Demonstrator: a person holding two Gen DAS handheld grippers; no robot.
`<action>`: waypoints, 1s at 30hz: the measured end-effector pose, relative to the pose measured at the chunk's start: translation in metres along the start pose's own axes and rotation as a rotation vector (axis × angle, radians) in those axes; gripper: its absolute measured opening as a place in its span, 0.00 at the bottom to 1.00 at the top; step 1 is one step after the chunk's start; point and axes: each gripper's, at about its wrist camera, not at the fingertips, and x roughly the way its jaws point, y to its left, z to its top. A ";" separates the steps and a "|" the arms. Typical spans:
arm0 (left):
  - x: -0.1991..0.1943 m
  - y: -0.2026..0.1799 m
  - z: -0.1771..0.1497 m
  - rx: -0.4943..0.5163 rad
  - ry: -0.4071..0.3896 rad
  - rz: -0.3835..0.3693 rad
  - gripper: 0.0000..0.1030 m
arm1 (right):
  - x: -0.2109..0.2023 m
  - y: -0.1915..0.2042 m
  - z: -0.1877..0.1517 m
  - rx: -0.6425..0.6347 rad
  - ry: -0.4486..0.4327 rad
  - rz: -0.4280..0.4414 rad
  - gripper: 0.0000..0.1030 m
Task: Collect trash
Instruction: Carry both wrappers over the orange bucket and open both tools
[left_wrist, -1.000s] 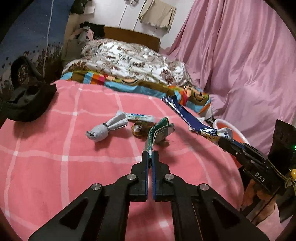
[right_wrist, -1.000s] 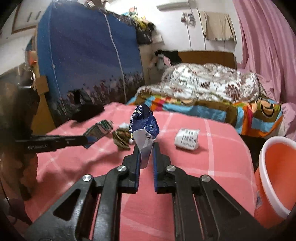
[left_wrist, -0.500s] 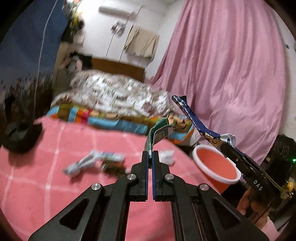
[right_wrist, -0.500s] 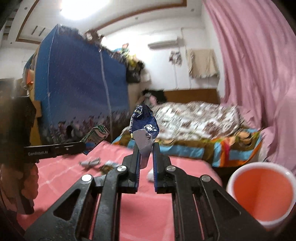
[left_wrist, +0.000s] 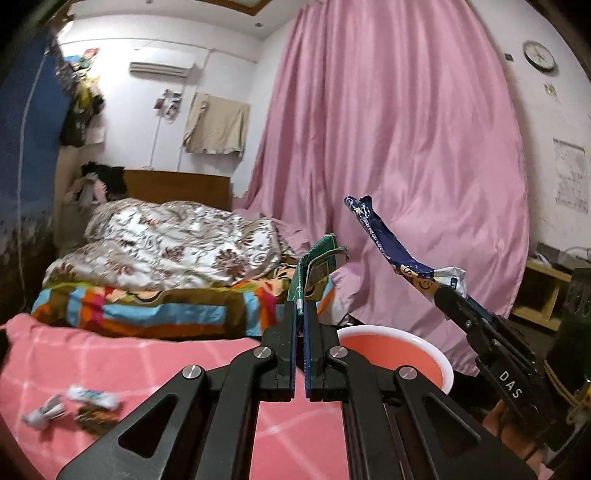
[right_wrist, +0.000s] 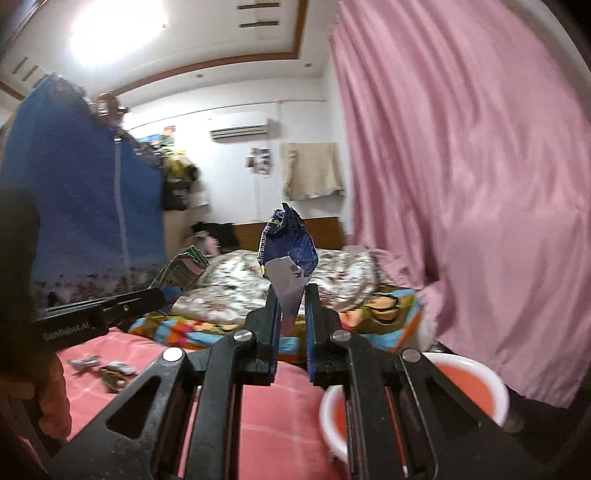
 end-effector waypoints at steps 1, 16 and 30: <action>0.009 -0.007 0.000 0.007 0.005 -0.010 0.02 | -0.001 -0.008 0.000 0.007 0.003 -0.022 0.19; 0.119 -0.072 -0.034 0.042 0.196 -0.106 0.02 | 0.018 -0.092 -0.023 0.136 0.212 -0.193 0.19; 0.177 -0.069 -0.076 -0.033 0.462 -0.125 0.02 | 0.046 -0.120 -0.061 0.186 0.429 -0.220 0.20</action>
